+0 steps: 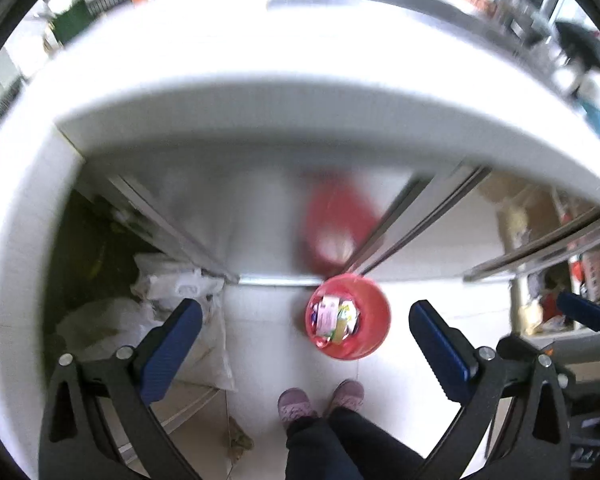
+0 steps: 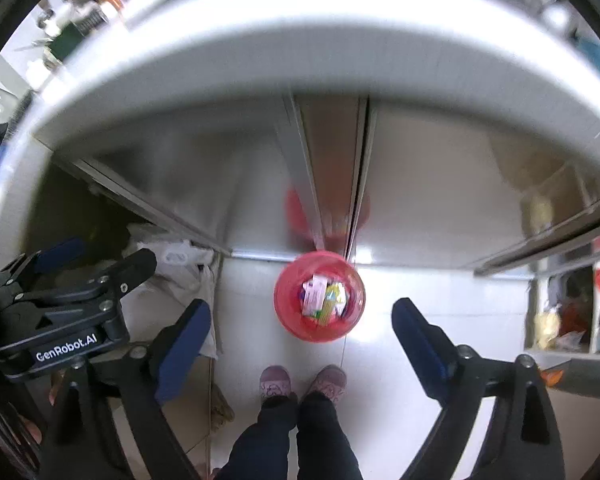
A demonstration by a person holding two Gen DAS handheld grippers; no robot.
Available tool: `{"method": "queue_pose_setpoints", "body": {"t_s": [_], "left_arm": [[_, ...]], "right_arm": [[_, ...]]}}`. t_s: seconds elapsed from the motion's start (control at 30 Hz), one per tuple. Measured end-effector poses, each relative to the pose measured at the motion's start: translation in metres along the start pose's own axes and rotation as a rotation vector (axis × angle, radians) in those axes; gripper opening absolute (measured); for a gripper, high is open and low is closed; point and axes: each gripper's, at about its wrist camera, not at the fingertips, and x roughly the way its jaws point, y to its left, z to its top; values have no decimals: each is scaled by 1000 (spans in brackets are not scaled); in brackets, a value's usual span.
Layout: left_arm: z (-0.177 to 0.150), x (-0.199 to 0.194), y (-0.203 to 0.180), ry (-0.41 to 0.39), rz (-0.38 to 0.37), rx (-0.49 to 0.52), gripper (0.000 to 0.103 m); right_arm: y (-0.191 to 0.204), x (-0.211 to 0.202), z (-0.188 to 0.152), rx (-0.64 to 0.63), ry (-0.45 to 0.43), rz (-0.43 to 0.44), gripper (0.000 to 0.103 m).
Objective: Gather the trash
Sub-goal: 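Raise both tools back up toward the counter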
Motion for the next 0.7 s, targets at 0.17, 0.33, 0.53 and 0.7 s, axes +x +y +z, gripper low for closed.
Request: {"method": "queue_pose_setpoints", "body": {"t_s": [0.17,0.33,0.53,0.7], "left_arm": [[20,-75,0,-51,9,-8,102],[36,-134,5,-87,23,-17,102],[60,-177,20,-183,101,-49,102],[86,-193,32,-238,141,-82,102]], "right_arm": [[12,-84,13,-38,-82,-5,103],[23,-148,25,-54,-180,38,103],[47,-190,32,-109,-250,91,103],[64,-205,46,-154,-318,110,103]]}}
